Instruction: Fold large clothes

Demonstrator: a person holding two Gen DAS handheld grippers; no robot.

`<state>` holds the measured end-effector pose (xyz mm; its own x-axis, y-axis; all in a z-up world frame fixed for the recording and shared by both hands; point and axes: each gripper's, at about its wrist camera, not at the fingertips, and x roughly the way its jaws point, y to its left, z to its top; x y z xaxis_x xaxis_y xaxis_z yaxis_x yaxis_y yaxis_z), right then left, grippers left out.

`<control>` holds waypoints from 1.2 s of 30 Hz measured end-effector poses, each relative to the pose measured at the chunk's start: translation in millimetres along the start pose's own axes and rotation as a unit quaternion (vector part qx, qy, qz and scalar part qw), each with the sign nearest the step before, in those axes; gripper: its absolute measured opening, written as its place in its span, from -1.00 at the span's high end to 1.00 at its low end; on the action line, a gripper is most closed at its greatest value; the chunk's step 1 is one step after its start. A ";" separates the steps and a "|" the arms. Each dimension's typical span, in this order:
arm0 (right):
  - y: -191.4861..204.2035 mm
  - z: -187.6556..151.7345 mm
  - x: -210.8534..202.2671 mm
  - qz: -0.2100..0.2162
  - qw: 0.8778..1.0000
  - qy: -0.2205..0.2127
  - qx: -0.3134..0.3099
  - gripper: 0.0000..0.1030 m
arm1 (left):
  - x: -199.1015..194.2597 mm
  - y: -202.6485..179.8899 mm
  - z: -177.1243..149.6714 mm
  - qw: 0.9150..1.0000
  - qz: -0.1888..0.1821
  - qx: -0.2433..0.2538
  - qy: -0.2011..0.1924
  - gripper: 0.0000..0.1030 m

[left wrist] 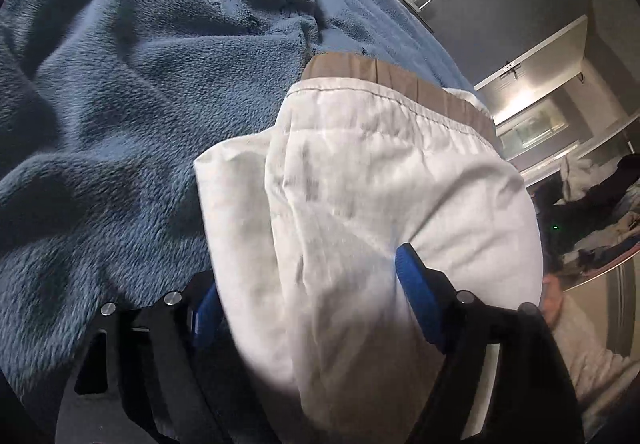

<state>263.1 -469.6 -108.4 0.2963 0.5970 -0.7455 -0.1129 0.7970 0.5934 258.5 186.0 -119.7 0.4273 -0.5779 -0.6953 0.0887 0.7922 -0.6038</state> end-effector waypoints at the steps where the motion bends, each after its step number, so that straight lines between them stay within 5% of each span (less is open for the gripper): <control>1: 0.0 4.0 3.6 0.007 1.000 -0.004 0.004 -0.48 | 4.4 1.3 2.9 1.000 -0.005 -0.004 0.000 -0.48; 4: 5.2 9.8 10.2 0.020 1.000 -0.024 0.005 -0.22 | 15.6 1.6 9.9 1.000 -0.007 -0.005 -0.006 -0.53; 6: 6.3 11.2 13.4 0.035 0.999 -0.034 0.012 0.22 | 17.7 0.0 11.3 1.000 -0.005 -0.003 -0.008 -0.49; 8: 17.2 6.9 10.2 0.039 0.998 -0.047 -0.004 0.52 | 13.3 -4.0 10.5 1.000 -0.016 0.004 -0.014 -0.12; 12: 45.8 -1.0 0.2 0.006 0.995 -0.081 -0.055 0.72 | -8.4 -30.3 2.9 0.998 -0.007 0.048 -0.046 0.56; 17: 96.2 -13.4 -37.5 -0.010 0.978 -0.160 -0.132 0.83 | -50.3 -60.7 -1.1 0.991 -0.012 0.076 -0.109 0.72; 22: 116.0 11.0 -54.6 0.006 0.965 -0.213 -0.154 0.83 | -68.6 -81.5 32.5 0.982 -0.009 0.100 -0.162 0.72; 25: 108.6 35.3 -48.5 -0.003 0.964 -0.227 -0.136 0.82 | -55.3 -69.4 56.8 0.985 -0.003 0.082 -0.155 0.70; 28: 94.6 64.9 -9.1 -0.051 0.974 -0.193 -0.104 0.76 | -25.7 -44.0 69.3 0.991 0.047 0.069 -0.107 0.67; 32: 67.3 82.2 29.0 -0.112 0.979 -0.158 -0.065 0.37 | 2.6 -17.9 80.4 0.993 0.067 0.049 -0.083 0.39; 34: 47.9 83.2 34.2 -0.103 0.982 -0.155 -0.032 0.14 | 2.5 -11.3 79.7 0.993 0.077 0.040 -0.086 0.11; 36: 36.5 79.6 25.4 -0.113 0.979 -0.168 -0.001 -0.24 | -7.8 -8.6 74.9 0.982 0.143 0.033 -0.115 -0.59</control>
<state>342.0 -432.6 -81.5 0.6089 0.3418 -0.7159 -0.0107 0.9059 0.4235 321.8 198.4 -80.0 0.6340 -0.2762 -0.7223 -0.0100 0.9310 -0.3648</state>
